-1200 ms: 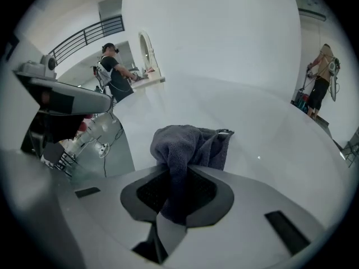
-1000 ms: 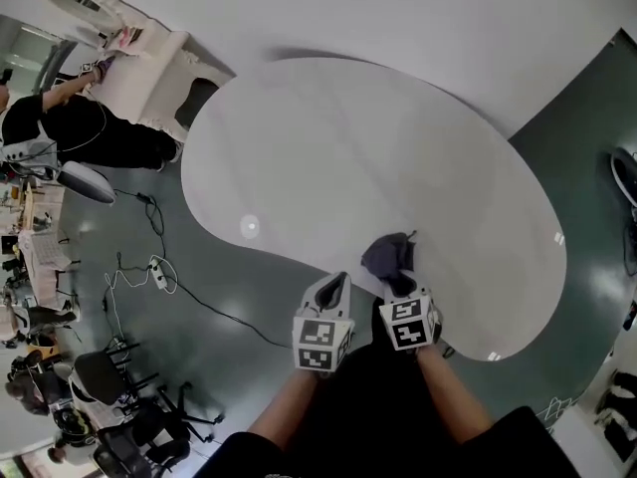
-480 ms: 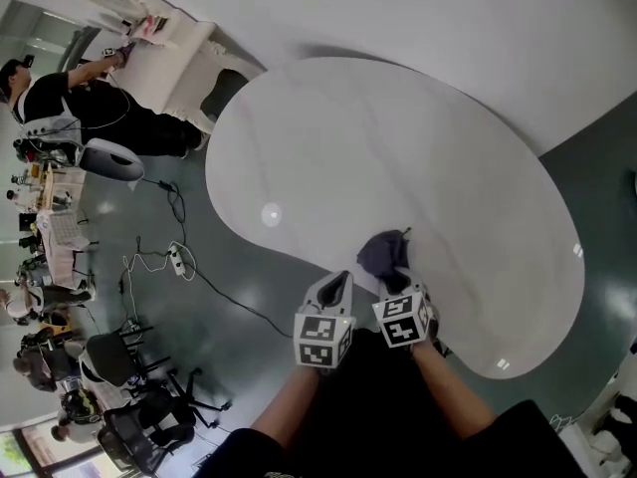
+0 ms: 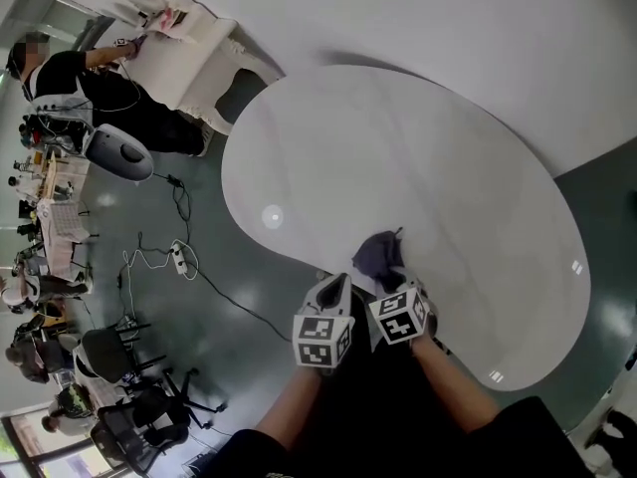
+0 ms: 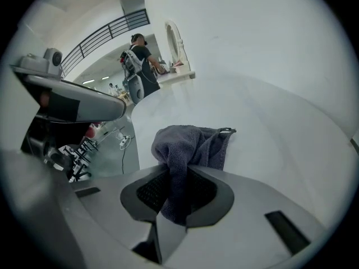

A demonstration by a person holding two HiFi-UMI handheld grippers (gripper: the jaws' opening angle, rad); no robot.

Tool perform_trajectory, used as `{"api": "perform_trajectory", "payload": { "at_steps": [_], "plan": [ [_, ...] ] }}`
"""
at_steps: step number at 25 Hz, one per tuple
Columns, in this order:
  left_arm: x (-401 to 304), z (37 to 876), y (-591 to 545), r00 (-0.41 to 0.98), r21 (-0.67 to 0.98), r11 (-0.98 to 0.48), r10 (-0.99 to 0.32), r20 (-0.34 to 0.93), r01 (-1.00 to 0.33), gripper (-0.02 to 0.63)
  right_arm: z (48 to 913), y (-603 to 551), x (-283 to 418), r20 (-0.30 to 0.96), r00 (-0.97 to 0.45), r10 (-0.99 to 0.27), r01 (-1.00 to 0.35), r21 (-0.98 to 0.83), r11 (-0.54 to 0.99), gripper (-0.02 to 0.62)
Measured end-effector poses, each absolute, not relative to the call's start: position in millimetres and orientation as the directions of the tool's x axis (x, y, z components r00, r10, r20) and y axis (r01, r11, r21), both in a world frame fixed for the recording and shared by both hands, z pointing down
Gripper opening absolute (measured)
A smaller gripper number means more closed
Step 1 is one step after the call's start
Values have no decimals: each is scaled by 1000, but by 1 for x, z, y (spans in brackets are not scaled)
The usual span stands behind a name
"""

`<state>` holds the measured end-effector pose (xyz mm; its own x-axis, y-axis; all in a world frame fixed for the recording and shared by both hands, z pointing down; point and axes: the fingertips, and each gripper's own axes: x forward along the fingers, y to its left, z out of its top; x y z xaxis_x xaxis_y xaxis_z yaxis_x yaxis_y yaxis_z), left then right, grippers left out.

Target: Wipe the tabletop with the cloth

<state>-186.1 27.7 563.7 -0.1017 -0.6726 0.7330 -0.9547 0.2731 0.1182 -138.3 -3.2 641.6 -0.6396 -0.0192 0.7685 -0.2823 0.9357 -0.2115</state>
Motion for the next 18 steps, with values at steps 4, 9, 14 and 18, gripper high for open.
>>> {"api": "perform_trajectory", "payload": {
  "at_steps": [4, 9, 14, 18],
  "plan": [
    [-216, 568, 40, -118, 121, 295, -677, 727, -948, 6, 643, 3, -165, 772, -636, -13, -268, -205, 941, 57],
    [-249, 567, 51, -127, 138, 316, -690, 712, -939, 6, 641, 12, -196, 779, -627, -26, -264, -180, 948, 57],
    [-282, 558, 62, -166, 148, 361, -705, 689, -921, 6, 639, 23, -232, 785, -619, -17, -239, -168, 956, 57],
    [-311, 561, 75, -204, 158, 416, -700, 684, -896, 6, 639, 23, -261, 786, -619, -3, -210, -161, 964, 57]
  ]
}}
